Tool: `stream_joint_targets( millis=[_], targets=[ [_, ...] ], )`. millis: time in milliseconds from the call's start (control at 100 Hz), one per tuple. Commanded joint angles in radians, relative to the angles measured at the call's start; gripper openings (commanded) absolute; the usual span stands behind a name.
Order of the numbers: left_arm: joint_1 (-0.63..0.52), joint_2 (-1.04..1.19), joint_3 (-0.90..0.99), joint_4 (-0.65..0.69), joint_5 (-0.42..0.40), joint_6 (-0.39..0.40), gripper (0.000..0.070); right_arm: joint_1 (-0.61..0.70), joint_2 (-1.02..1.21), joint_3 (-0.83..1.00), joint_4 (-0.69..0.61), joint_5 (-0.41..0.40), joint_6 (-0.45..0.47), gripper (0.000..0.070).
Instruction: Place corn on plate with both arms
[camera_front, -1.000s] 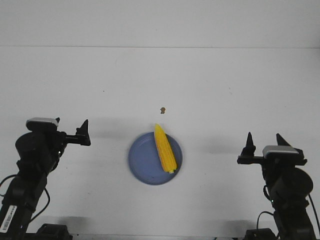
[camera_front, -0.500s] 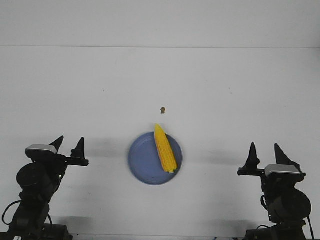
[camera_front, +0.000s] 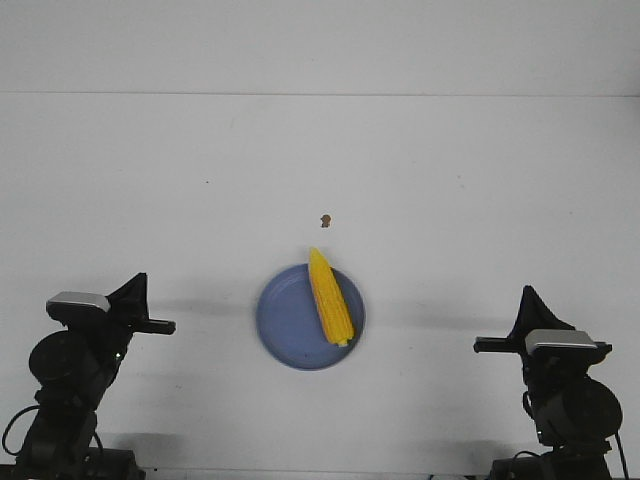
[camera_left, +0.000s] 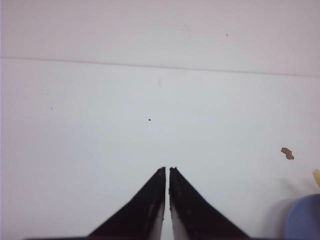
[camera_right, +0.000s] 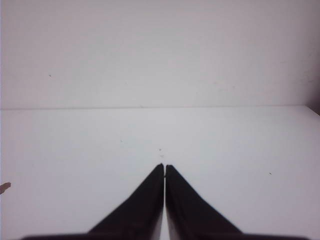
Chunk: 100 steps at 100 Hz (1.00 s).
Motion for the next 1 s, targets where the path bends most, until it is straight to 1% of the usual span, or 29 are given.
stream_joint_targets(
  millis=[0,310,450,520,600,680,850,990],
  targets=[
    [0.002,0.002,0.012,0.013,-0.002,0.003,0.0012,0.001,0.001,0.009,0.009,0.000,-0.008,0.0007],
    [0.002,0.002,0.012,0.013,-0.002,0.003,0.0012,0.001,0.001,0.009,0.009,0.000,-0.008,0.0007],
    [0.004,-0.022,0.011,0.002,-0.002,0.031,0.0012,0.001,0.001,0.009,0.009,0.001,-0.008,0.0007],
    [0.005,-0.047,0.009,0.003,-0.002,0.087,0.0012,0.001,0.001,0.009,0.009,0.001,-0.008,0.0007],
    [0.006,-0.092,-0.009,0.006,-0.003,0.089,0.0012,0.001,0.001,0.009,0.009,0.001,-0.008,0.0007],
    [0.008,-0.153,-0.055,0.017,-0.002,0.087,0.0013,0.001,0.001,0.009,0.009,0.000,-0.008,0.0007],
    [0.010,-0.332,-0.235,0.109,-0.002,0.087,0.0012,0.001,0.001,0.009,0.009,0.001,-0.008,0.0007],
    [0.016,-0.473,-0.353,0.110,-0.002,0.087,0.0013,0.001,0.001,0.009,0.009,0.001,-0.008,0.0007]
  ],
)
